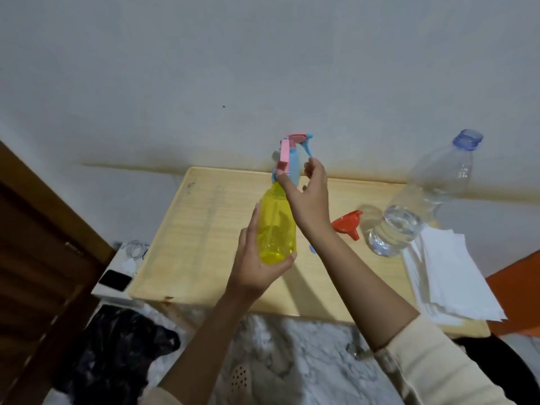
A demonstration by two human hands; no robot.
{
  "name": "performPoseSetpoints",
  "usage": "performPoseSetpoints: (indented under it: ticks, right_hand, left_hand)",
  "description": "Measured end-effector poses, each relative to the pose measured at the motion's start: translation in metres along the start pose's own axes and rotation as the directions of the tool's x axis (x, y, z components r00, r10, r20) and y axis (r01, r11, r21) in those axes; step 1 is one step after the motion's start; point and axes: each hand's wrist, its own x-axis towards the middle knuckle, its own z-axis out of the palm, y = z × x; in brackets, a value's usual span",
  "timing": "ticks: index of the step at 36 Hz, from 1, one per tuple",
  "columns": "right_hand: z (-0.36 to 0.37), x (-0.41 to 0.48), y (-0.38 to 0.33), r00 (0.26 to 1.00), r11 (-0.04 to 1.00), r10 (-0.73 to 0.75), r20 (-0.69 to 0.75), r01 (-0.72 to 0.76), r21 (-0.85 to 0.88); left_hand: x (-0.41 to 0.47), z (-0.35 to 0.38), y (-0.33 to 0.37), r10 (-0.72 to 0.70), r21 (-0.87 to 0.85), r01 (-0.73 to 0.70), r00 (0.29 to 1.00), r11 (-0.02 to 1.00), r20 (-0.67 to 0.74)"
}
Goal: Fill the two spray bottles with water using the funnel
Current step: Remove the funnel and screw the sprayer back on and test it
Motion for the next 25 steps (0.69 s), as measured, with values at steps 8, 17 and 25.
performPoseSetpoints:
  ticks: [8,17,25]
  right_hand:
    - [0.034,-0.013,0.005,0.989,0.999,0.021,0.146,-0.025,0.025]
    - [0.063,-0.013,0.024,0.972,0.979,0.184,0.144,-0.195,0.065]
    - [0.076,-0.036,0.041,0.961,0.975,0.217,0.173,-0.223,0.014]
  left_hand:
    - [-0.039,-0.006,-0.016,-0.095,0.066,0.100,0.992,0.993,-0.078]
    - [-0.050,-0.050,-0.039,-0.115,0.114,0.098,0.981,0.989,0.159]
    - [-0.017,-0.110,-0.071,-0.576,0.497,0.358,0.710,0.791,0.405]
